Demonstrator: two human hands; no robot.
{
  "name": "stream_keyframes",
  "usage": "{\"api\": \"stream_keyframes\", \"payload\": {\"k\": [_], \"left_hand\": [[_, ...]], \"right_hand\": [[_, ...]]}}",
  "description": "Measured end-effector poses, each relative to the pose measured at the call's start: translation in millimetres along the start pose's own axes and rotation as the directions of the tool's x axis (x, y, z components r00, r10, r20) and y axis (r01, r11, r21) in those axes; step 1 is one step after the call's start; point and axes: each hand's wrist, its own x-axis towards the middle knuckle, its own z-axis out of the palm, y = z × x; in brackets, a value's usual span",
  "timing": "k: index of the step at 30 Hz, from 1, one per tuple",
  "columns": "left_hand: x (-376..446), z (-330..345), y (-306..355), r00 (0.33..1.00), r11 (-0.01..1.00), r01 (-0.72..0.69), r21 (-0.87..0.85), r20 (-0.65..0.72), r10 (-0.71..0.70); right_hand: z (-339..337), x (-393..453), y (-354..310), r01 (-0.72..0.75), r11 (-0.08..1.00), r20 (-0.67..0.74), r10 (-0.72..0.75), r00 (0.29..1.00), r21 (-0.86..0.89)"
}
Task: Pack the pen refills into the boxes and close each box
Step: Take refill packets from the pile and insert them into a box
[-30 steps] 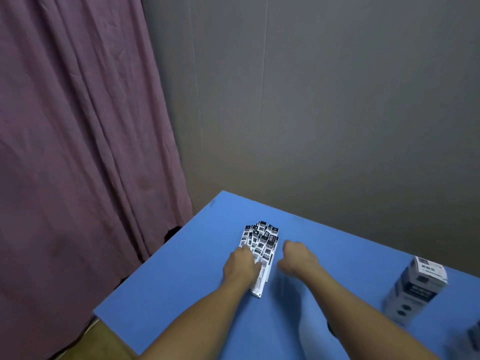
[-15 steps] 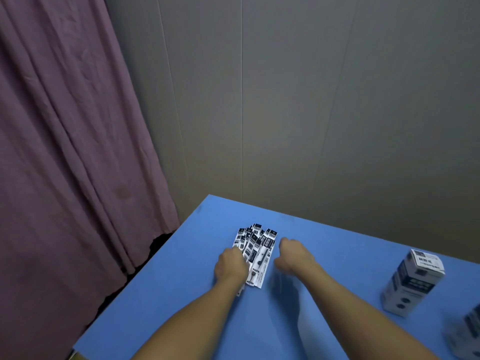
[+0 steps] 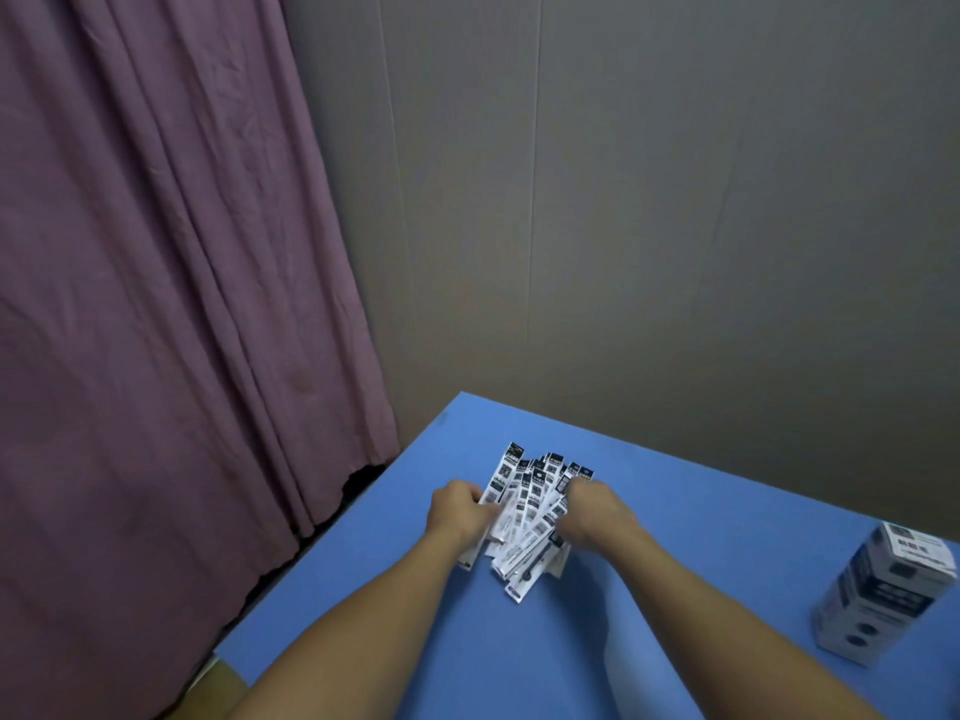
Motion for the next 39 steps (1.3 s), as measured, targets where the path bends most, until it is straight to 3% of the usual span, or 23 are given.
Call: {"api": "stream_keyframes", "payload": {"k": [9, 14, 18, 26, 32, 39], "left_hand": [[-8, -9, -9, 0.996, 0.997, -0.062, 0.043, 0.061, 0.060], [-12, -2, -11, 0.982, 0.986, -0.148, 0.080, 0.130, 0.137], [-21, 6, -11, 0.958, 0.972, -0.235, 0.011, 0.175, 0.229], [-63, 27, -3, 0.852, 0.912, -0.408, -0.052, 0.338, 0.400], [-104, 59, 17, 0.776, 0.864, -0.498, -0.074, 0.408, 0.481], [-175, 105, 70, 0.644, 0.777, -0.622, -0.099, 0.500, 0.579]], "right_hand": [[20, -18, 1, -0.039, 0.999, 0.036, 0.038, 0.999, 0.018], [25, -43, 17, -0.149, 0.988, 0.024, 0.148, 0.989, 0.028], [28, -80, 34, -0.262, 0.965, 0.001, 0.262, 0.965, 0.029], [39, -170, 61, -0.488, 0.870, -0.035, 0.491, 0.870, 0.077], [50, -248, 98, -0.649, 0.749, -0.018, 0.656, 0.754, 0.134], [45, -330, 151, -0.726, 0.652, -0.067, 0.752, 0.656, 0.218]]}}
